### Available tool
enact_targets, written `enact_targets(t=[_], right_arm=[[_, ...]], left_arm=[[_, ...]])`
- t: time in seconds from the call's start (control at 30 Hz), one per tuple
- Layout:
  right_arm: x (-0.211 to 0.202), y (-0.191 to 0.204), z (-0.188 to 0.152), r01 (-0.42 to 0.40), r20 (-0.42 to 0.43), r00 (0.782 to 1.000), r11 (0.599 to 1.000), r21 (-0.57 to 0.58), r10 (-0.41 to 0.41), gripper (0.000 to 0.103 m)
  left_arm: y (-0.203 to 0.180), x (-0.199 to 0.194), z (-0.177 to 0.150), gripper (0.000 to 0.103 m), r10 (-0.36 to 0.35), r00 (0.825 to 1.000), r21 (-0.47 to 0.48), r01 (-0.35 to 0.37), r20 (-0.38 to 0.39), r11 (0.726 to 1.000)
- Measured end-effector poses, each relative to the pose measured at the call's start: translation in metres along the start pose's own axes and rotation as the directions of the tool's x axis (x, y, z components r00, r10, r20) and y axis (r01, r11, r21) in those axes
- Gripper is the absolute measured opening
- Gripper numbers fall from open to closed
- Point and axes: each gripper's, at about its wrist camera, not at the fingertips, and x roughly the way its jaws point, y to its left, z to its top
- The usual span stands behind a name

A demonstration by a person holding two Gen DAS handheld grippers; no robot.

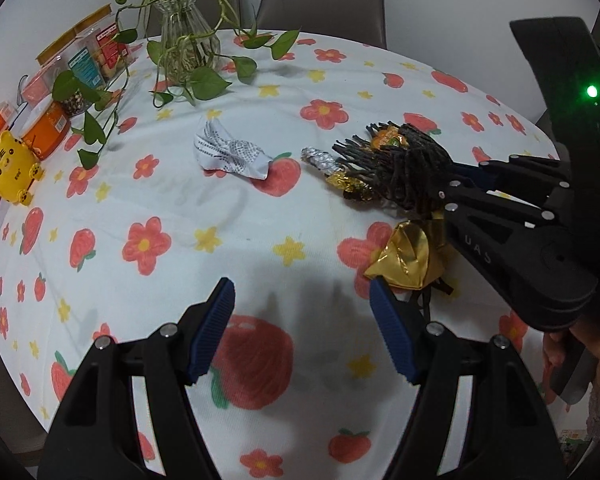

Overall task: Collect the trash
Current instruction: 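Grasp the gold foil wrapper with the left gripper while the right grasps the black bristly object, then lift the gold foil and black bristly object and carry both toward the grey bin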

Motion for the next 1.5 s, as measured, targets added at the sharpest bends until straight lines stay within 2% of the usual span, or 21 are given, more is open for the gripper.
enact_targets(t=[0.3, 0.43, 0.6, 0.83, 0.87, 0.9, 0.93, 1.0, 1.1, 1.5], right_arm=[[-0.016, -0.031, 0.011, 0.002, 0.047, 0.999, 0.998, 0.067, -0.005, 0.008], [-0.017, -0.044, 0.008, 0.009, 0.043, 0.999, 0.995, 0.097, -0.014, 0.008], [-0.017, -0.051, -0.001, 0.017, 0.026, 0.999, 0.993, 0.113, -0.02, 0.008], [-0.016, -0.053, -0.009, 0.013, 0.011, 1.0, 0.993, 0.12, -0.014, 0.008], [-0.017, -0.053, -0.01, 0.012, 0.011, 1.0, 0.993, 0.119, -0.013, 0.008], [-0.017, -0.053, -0.01, 0.01, 0.011, 1.0, 0.993, 0.118, -0.011, 0.008], [-0.017, -0.053, -0.011, 0.008, 0.011, 1.0, 0.993, 0.117, -0.01, 0.008], [-0.018, -0.052, -0.012, 0.006, 0.01, 1.0, 0.993, 0.115, -0.007, 0.008], [-0.018, -0.05, -0.015, 0.001, 0.008, 1.0, 0.993, 0.114, -0.002, 0.008], [-0.046, -0.034, -0.039, -0.014, 0.011, 1.0, 0.995, 0.102, 0.013, 0.008]], left_arm=[[-0.025, 0.005, 0.019, 0.07, -0.066, 0.998, 0.063, 0.065, 0.021, 0.996], [-0.04, 0.009, 0.021, 0.075, -0.093, 0.995, 0.094, 0.091, 0.023, 0.991], [-0.058, 0.027, 0.017, 0.075, -0.103, 0.995, 0.149, 0.104, -0.012, 0.983], [-0.065, 0.062, 0.012, 0.075, -0.095, 0.993, 0.178, 0.107, -0.072, 0.978], [-0.064, 0.065, 0.011, 0.074, -0.113, 0.991, 0.171, 0.124, -0.077, 0.977], [-0.063, 0.065, 0.01, 0.066, -0.129, 0.989, 0.164, 0.14, -0.077, 0.976], [-0.063, 0.065, 0.01, 0.066, -0.145, 0.987, 0.158, 0.155, -0.074, 0.975], [-0.064, 0.061, 0.01, 0.056, -0.147, 0.988, 0.152, 0.154, -0.056, 0.976], [-0.064, 0.053, 0.011, 0.048, -0.158, 0.987, 0.147, 0.162, -0.034, 0.976], [-0.052, 0.025, -0.001, 0.044, -0.132, 0.991, 0.091, 0.131, 0.0, 0.987]])
